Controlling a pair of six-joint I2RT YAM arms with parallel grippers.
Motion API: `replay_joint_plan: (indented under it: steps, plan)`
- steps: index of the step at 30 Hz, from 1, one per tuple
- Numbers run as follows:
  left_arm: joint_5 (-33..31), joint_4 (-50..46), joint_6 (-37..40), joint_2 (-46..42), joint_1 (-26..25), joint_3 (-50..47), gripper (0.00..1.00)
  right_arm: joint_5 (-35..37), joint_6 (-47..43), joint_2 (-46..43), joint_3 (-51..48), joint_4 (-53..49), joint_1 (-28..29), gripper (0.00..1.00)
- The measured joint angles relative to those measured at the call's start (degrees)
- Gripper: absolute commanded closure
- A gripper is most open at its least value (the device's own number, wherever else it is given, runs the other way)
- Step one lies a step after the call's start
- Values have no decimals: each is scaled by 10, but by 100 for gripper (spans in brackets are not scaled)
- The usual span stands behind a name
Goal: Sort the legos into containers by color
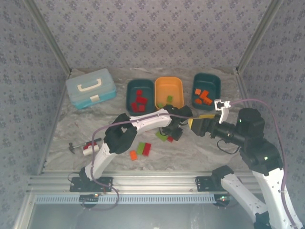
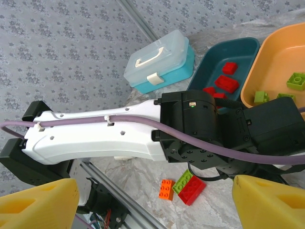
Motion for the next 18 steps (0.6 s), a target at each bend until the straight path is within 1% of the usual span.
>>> replay_joint_plan:
  steps: [1, 6, 9, 11, 14, 18]
  plan:
    - [0, -1, -2, 0, 0, 0, 69, 0, 0, 0, 0, 0, 0, 15]
    - [-24, -1, -11, -2, -1, 0, 75, 0, 0, 0, -6, 0, 0, 16]
    - [-39, 2, -17, -13, 4, -6, 75, -7, 0, 0, -8, 6, 0, 16]
    - [-43, 5, -19, -33, 16, -14, 75, -18, 0, 0, -8, 13, 0, 16]
    - [-43, 13, -21, -79, 50, -24, 74, -33, 0, 0, -8, 23, 0, 16]
    - [-36, 37, -20, -148, 123, -27, 74, -46, 1, 0, -10, 38, 0, 16]
